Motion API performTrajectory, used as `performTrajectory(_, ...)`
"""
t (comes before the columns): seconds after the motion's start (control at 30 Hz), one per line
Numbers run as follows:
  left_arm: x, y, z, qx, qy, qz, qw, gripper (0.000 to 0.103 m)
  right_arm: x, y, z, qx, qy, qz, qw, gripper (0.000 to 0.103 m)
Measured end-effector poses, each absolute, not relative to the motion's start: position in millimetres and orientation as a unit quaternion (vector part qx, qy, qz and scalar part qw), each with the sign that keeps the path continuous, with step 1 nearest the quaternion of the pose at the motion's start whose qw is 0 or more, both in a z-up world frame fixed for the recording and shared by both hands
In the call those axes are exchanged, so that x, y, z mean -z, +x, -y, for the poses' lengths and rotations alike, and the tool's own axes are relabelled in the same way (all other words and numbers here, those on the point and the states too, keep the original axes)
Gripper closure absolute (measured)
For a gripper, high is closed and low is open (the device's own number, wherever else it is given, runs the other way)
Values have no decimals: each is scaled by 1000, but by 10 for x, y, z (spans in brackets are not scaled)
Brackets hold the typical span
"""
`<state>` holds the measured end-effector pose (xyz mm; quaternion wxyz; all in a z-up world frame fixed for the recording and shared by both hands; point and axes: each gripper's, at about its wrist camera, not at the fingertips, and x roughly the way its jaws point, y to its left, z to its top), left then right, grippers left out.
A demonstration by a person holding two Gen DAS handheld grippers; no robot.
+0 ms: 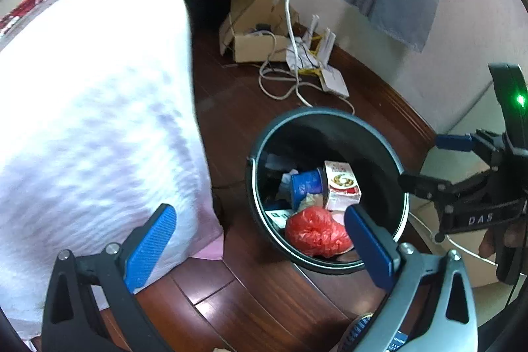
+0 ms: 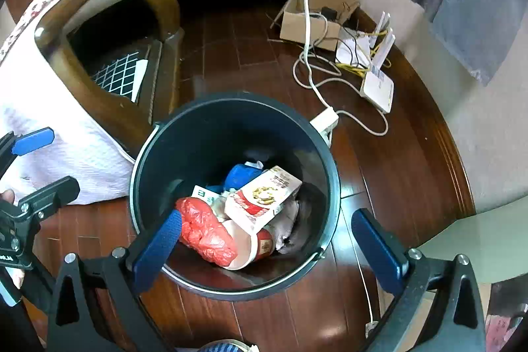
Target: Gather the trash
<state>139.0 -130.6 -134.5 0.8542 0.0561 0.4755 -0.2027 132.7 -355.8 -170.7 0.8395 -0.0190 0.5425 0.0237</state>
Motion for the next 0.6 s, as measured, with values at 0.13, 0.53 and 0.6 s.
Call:
performTrajectory(0.13, 1187, 1276, 1236, 196, 52, -459, 865, 1, 1503, 1217, 3371, -34, -36, -525, 849, 0)
performTrajectory(0.53, 824, 967, 912, 171, 55, -427, 886, 1, 1035, 896, 3040, -45, -47, -483, 873, 0)
performTrajectory(0.6, 780, 925, 834, 164, 56, -424, 889, 1, 957, 823, 2982, -46, -46, -475, 878, 0)
